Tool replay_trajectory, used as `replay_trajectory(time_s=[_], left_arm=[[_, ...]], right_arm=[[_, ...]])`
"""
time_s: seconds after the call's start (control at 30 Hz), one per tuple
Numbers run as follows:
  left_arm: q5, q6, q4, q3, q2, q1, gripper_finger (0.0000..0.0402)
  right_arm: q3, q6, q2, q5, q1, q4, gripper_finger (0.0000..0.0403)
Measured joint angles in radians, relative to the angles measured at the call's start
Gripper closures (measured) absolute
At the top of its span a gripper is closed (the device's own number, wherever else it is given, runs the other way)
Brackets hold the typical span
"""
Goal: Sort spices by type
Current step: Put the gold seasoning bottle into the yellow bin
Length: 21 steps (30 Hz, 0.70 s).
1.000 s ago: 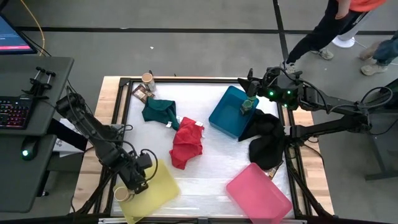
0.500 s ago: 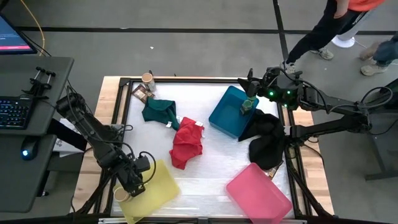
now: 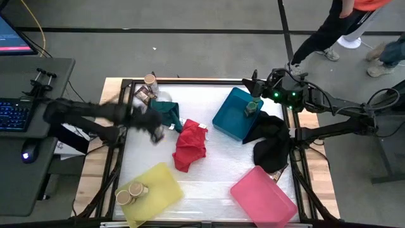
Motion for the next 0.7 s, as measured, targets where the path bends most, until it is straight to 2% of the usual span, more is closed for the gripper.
replay_trajectory(time_s=[0.13,0.23,0.33,0.4,0.5,0.63,0.7], left_arm=[[0.004,0.303,0.090,0.000,0.040,0.428,0.0401],[0.016,0.400,0.159,0.000,0.077,0.692,0.0396],[0.101,0.441,0.213,0.000,0.104,0.879,0.0376],[0.177,0.459,0.258,0.000,0.109,0.962,0.0355],[0.268,0.461,0.316,0.000,0.109,1.028,0.0316],[0.327,0.453,0.373,0.000,0.109,1.050,0.0260],[0.339,0.445,0.384,0.000,0.109,1.049,0.0230]], right_arm=[[0.000,0.036,0.000,0.000,0.000,0.000,0.0020],[0.000,0.066,0.009,0.000,0.000,-0.001,0.0020],[0.000,0.091,0.030,-0.001,0.000,-0.001,0.0020],[0.000,0.099,0.050,-0.001,0.000,-0.001,0.0020],[0.000,0.099,0.083,-0.001,0.000,-0.003,0.0020],[0.000,0.087,0.118,-0.028,-0.020,-0.010,0.0020],[0.000,0.052,0.121,-0.079,-0.049,-0.010,0.0020]])
